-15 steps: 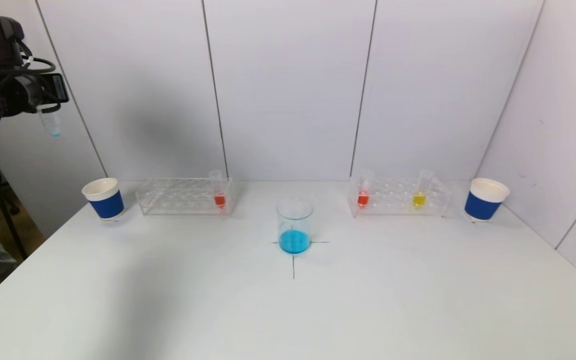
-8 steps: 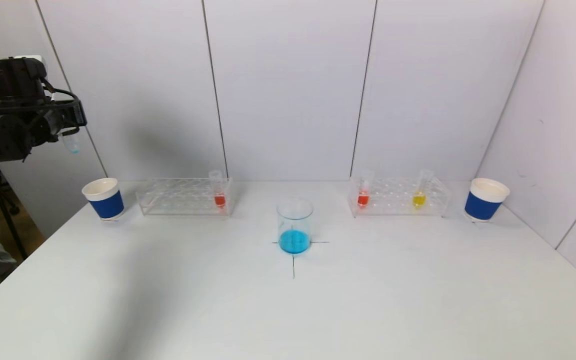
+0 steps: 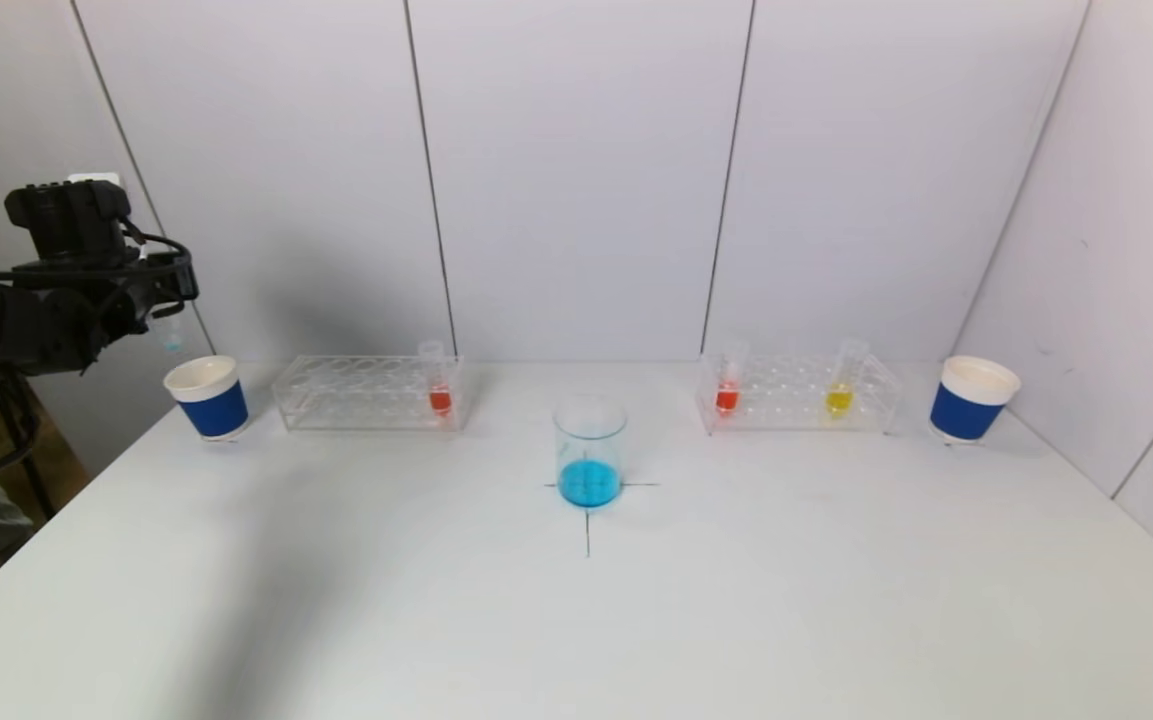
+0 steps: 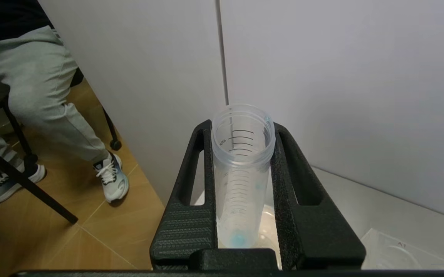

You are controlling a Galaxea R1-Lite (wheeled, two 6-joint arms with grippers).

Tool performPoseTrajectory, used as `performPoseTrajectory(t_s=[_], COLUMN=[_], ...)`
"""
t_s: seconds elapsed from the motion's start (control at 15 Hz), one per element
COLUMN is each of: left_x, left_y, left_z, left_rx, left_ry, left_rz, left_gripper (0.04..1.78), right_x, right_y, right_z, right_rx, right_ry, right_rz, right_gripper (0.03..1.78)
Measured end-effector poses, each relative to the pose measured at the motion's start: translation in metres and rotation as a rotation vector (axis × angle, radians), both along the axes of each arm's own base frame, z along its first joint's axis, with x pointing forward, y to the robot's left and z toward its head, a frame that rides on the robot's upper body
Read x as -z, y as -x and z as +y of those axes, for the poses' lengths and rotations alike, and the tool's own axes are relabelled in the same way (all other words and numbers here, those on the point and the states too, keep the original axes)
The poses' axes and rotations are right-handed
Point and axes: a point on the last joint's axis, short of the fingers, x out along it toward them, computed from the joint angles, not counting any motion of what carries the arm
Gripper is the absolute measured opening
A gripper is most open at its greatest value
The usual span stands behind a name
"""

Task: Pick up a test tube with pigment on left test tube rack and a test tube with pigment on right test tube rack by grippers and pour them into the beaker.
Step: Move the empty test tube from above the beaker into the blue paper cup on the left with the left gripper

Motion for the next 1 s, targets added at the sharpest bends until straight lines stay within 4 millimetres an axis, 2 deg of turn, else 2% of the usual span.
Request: performPoseTrajectory(t_s=[0.67, 1.0], left_x=[0.053, 0.073], left_y=[-0.002, -0.004], left_z=[-0.001, 0.000], left_rx=[0.032, 0.028], left_ry=[0.005, 0.009], left_rz=[0.006, 0.020], left_gripper=[0.44, 0.44], right_x=[0.000, 0.000], right_y=[0.000, 0.000], right_z=[0.000, 0.000], right_rx=[0.000, 0.000], right_ry=[0.000, 0.000], right_rz=[0.000, 0.000], right_gripper=[1.77, 1.77])
